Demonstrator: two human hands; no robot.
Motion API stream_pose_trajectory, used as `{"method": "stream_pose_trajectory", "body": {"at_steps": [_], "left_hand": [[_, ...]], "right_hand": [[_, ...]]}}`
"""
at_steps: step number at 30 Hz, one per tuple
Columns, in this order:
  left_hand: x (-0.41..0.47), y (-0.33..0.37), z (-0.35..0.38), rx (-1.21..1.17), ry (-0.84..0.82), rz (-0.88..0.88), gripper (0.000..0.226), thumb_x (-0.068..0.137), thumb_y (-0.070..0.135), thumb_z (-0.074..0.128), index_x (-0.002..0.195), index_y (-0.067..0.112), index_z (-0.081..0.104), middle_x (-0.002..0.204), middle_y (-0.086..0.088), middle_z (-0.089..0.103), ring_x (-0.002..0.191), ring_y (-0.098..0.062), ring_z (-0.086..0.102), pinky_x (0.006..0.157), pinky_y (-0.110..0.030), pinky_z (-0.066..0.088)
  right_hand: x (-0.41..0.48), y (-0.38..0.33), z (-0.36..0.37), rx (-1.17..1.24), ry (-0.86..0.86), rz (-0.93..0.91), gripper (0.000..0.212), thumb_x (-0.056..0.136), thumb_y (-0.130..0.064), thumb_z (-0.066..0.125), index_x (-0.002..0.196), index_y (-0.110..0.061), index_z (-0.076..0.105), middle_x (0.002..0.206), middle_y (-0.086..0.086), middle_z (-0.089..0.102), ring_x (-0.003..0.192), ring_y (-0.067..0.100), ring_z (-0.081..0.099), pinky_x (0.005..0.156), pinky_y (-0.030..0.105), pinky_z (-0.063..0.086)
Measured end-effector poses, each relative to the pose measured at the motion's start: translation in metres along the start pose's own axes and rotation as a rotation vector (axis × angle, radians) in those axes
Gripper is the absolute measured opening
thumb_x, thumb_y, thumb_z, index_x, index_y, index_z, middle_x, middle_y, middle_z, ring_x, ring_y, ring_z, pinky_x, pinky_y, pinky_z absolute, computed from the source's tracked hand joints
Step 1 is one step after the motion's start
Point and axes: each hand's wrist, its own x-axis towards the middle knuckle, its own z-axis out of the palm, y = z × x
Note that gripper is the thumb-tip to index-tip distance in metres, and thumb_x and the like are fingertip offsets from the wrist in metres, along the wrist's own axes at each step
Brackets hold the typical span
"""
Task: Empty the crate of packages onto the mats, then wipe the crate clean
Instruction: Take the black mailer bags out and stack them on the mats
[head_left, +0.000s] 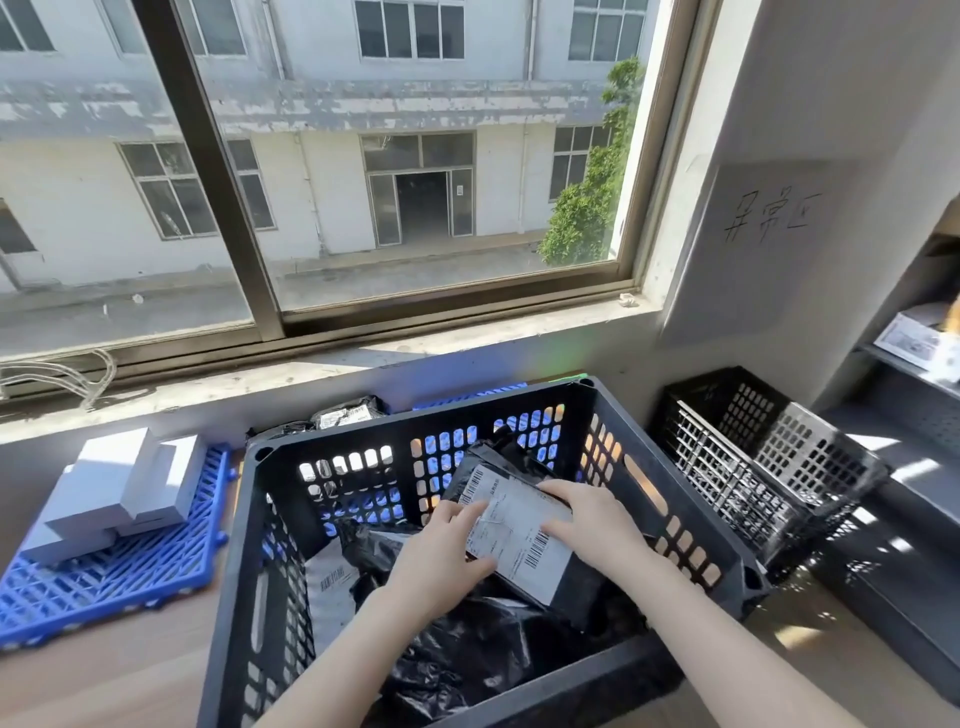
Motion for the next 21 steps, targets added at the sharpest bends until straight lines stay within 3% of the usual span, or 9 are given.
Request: {"method": "stream_pose_trajectory", "body": {"at_steps": [3,9,15,19,21], "left_hand": [[-0.004,0.001,-0.001,-0.051,0.031,0.035,0.067,0.091,0.046,0.058,0.149,0.038,0.026,0.145,0.011,0.032,0.101,-0.009,0.056,0.091,-0.026,0.047],[-0.007,0.001,-0.009,-0.179,0.162,0.092,0.059,0.091,0.039,0.062,0.144,0.032,0.039,0.146,0.014,0.032,0.110,-0.007,0.055,0.095,-0.021,0.042],[-0.006,-0.008,-0.032,-0.206,0.350,0.150,0.053,0.090,0.034,0.065,0.139,0.034,0.044,0.154,0.011,0.019,0.135,-0.007,0.034,0.100,-0.018,0.030],[-0.001,-0.019,-0.060,-0.145,0.471,0.215,0.055,0.091,0.041,0.064,0.140,0.042,0.041,0.158,0.016,0.004,0.145,-0.007,0.012,0.113,-0.030,0.022],[0.002,-0.025,-0.079,-0.129,0.538,0.218,0.057,0.091,0.044,0.061,0.142,0.045,0.037,0.157,0.014,0.002,0.143,-0.004,0.006,0.112,-0.028,0.017]], "right_hand": [[-0.003,0.002,-0.004,0.111,0.056,0.024,0.041,0.088,-0.025,0.060,0.127,-0.035,0.058,0.121,-0.009,0.064,0.103,0.011,0.059,0.083,0.029,0.050],[-0.007,-0.005,-0.012,0.251,0.180,0.006,0.032,0.091,-0.025,0.060,0.123,-0.029,0.064,0.121,-0.009,0.065,0.118,0.014,0.056,0.100,0.032,0.044],[-0.003,-0.035,-0.036,0.398,0.348,-0.060,0.029,0.090,-0.015,0.064,0.118,-0.021,0.068,0.104,-0.015,0.066,0.097,0.002,0.057,0.079,0.010,0.038],[0.013,-0.066,-0.051,0.531,0.433,-0.078,0.026,0.087,-0.012,0.066,0.110,-0.023,0.071,0.095,-0.021,0.066,0.095,0.001,0.062,0.092,0.025,0.049],[0.023,-0.089,-0.058,0.580,0.473,-0.091,0.024,0.088,-0.011,0.065,0.109,-0.022,0.071,0.091,-0.020,0.065,0.089,-0.004,0.060,0.089,0.021,0.048]]}}
